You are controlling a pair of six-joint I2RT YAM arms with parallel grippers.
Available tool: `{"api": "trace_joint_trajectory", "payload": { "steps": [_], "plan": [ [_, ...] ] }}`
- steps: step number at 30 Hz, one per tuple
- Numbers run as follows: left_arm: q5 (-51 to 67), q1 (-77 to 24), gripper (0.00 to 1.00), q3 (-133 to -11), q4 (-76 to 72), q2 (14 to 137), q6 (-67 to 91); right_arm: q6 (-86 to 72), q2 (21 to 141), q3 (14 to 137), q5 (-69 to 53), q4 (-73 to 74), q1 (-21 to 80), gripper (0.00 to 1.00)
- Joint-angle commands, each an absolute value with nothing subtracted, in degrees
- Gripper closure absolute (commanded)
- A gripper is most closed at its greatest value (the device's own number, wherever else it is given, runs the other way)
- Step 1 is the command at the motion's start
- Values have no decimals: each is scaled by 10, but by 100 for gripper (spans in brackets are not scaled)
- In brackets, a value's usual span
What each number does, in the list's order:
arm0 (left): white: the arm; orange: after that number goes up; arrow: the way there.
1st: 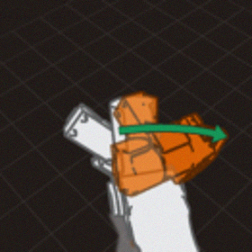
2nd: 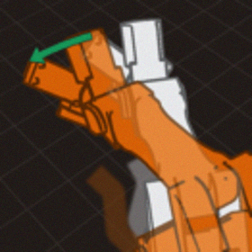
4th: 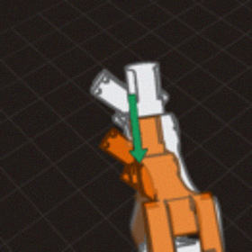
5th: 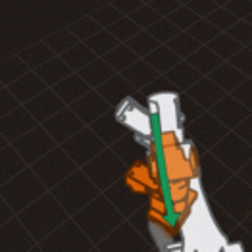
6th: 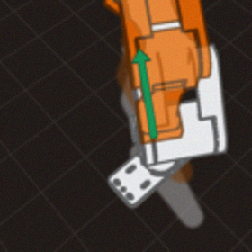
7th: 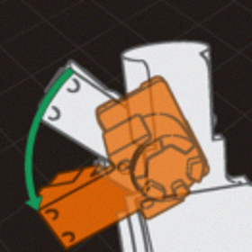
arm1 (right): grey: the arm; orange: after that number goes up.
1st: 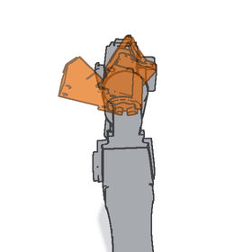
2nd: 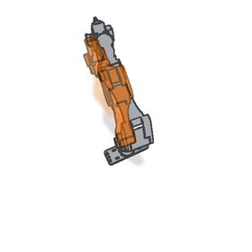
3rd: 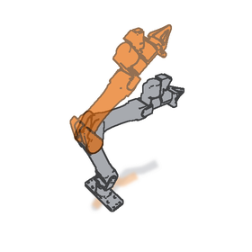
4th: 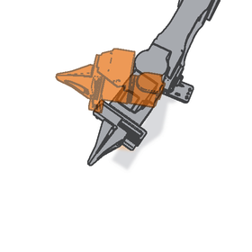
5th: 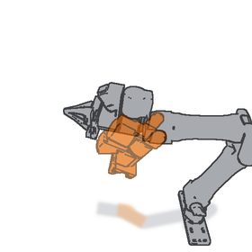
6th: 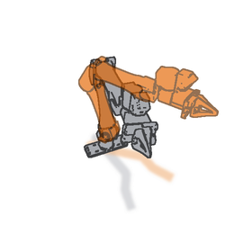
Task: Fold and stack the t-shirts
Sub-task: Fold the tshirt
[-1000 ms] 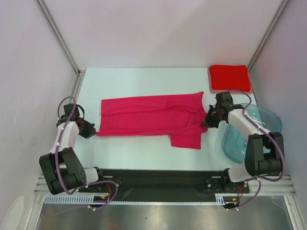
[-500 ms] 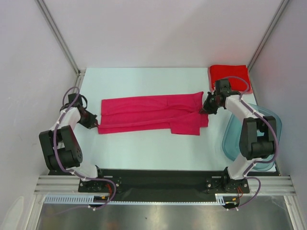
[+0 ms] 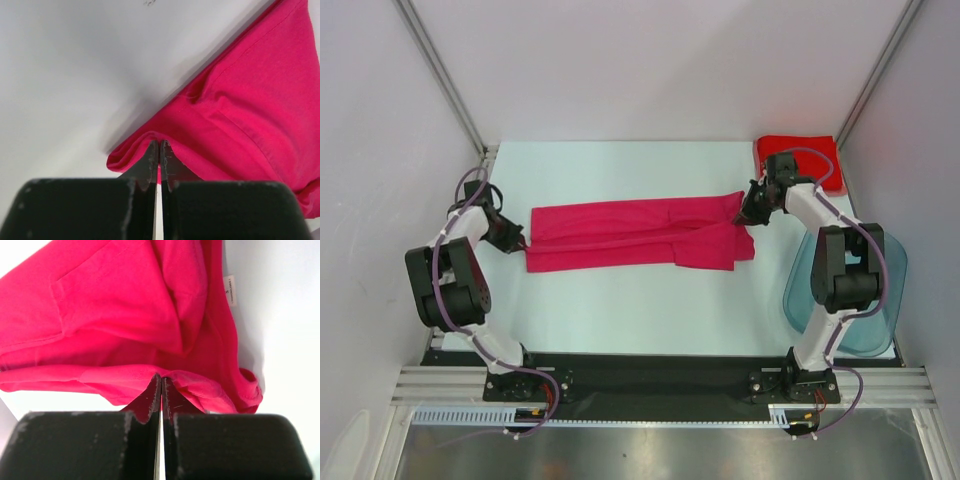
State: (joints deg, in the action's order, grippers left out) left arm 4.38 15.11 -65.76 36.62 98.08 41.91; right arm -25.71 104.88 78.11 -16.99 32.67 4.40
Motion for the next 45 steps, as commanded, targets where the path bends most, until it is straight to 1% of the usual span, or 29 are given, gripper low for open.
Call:
{"api": "trace_joint_trajectory", "payload": {
  "steps": [1, 7, 9, 17, 18, 23, 26, 27, 28, 29, 30, 31, 32, 33, 34, 36, 40, 41, 44, 45],
  "plan": [
    [54, 146, 98, -693, 357, 1000, 403, -244, 1064, 809, -175, 327, 36, 100],
    [61, 139, 96, -715, 355, 1030, 400, -242, 1081, 821, -181, 330, 30, 100],
    [62, 135, 93, -722, 355, 1036, 399, -242, 1082, 819, -181, 330, 27, 100],
    [63, 134, 92, -730, 352, 1049, 402, -242, 1094, 822, -184, 328, 22, 100],
    [62, 134, 90, -734, 352, 1050, 402, -242, 1096, 822, -184, 327, 22, 100],
    [56, 134, 88, -749, 363, 1065, 398, -242, 1103, 823, -186, 323, 21, 100],
    [52, 134, 83, -750, 366, 1068, 397, -243, 1108, 828, -186, 322, 19, 100],
    [50, 134, 76, -751, 363, 1069, 396, -243, 1110, 829, -186, 322, 20, 100],
    [47, 134, 72, -751, 365, 1066, 392, -243, 1113, 831, -185, 323, 19, 100],
    [42, 134, 66, -751, 361, 1063, 388, -243, 1114, 835, -180, 326, 18, 99],
    [39, 134, 49, -749, 357, 1057, 382, -241, 1115, 845, -178, 328, 18, 96],
    [36, 134, 44, -747, 347, 1051, 374, -240, 1120, 850, -178, 336, 18, 91],
    [35, 134, 42, -746, 341, 1038, 367, -236, 1121, 856, -174, 339, 18, 88],
    [34, 134, 42, -745, 337, 1032, 355, -235, 1122, 871, -171, 344, 18, 84],
    [32, 134, 43, -747, 334, 1025, 350, -233, 1124, 878, -166, 357, 18, 77],
    [30, 134, 43, -748, 332, 1000, 335, -222, 1125, 896, -149, 375, 18, 73],
    [40, 120, 41, -711, 301, 928, 315, -183, 1109, 940, -76, 441, 39, 62],
    [40, 113, 41, -691, 299, 912, 316, -176, 1094, 940, -46, 445, 47, 61],
    [58, 84, 41, -655, 281, 855, 317, -170, 1072, 930, -33, 442, 95, 57],
    [69, 74, 45, -625, 271, 845, 319, -177, 1063, 923, -40, 433, 112, 57]
  ]
}}
